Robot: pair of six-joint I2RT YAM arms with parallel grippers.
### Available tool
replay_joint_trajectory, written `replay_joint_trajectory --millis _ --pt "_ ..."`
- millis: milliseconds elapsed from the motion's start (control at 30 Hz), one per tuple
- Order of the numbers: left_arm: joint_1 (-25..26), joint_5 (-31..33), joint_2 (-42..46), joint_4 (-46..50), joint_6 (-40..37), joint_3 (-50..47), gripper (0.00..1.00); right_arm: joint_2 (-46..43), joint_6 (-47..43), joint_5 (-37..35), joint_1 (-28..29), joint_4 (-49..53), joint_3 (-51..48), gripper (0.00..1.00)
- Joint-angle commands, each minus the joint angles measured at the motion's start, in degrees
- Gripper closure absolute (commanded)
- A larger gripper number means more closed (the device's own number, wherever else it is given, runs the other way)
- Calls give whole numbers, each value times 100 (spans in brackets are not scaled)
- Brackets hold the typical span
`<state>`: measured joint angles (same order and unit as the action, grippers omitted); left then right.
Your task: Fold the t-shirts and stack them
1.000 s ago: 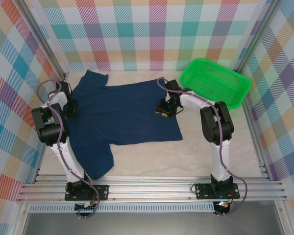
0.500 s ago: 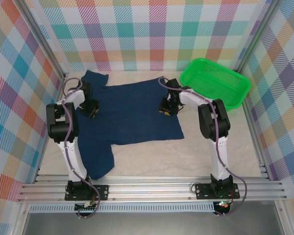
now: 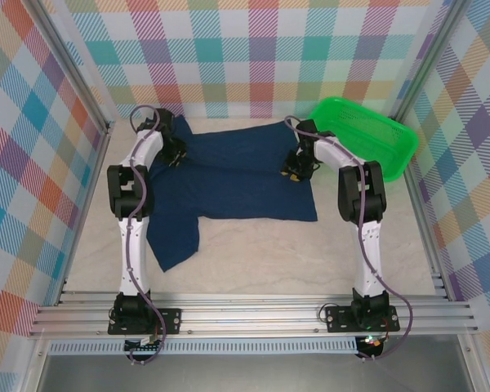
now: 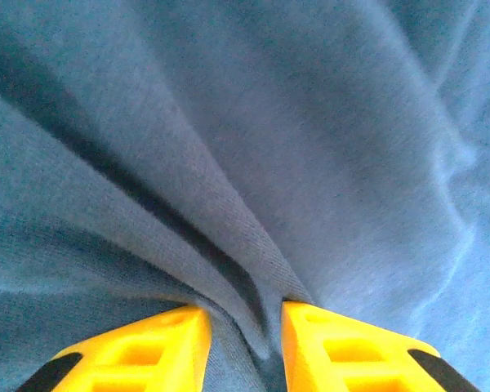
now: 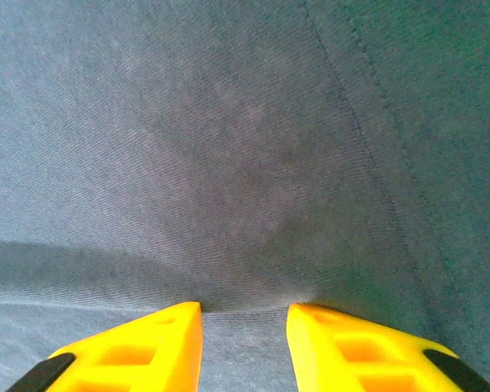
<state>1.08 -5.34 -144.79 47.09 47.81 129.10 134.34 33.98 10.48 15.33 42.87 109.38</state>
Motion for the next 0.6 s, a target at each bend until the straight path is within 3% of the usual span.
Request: replay_joint_trajectory --millis 0,67,167,267,400,567 --pt "21 505 -208 626 -365 313 63 335 -209 -223 26 400 150 65" --pt "118 970 252 785 -600 229 52 58 -320 -243 73 197 9 64" --pt "396 1504 1578 671 -788 -951 48 -717 -401 -343 158 -207 -518 60" --pt "836 1510 3024 431 -937 -2729 52 -1517 -275 -441 182 -368 -1102 56" --pt "1941 1562 4421 579 -945 -4871 63 -2480 -87 -247 245 -623 -2130 55" --pt "3205 1543 4996 471 -816 -6143 66 -3421 76 148 321 -756 -3339 56"
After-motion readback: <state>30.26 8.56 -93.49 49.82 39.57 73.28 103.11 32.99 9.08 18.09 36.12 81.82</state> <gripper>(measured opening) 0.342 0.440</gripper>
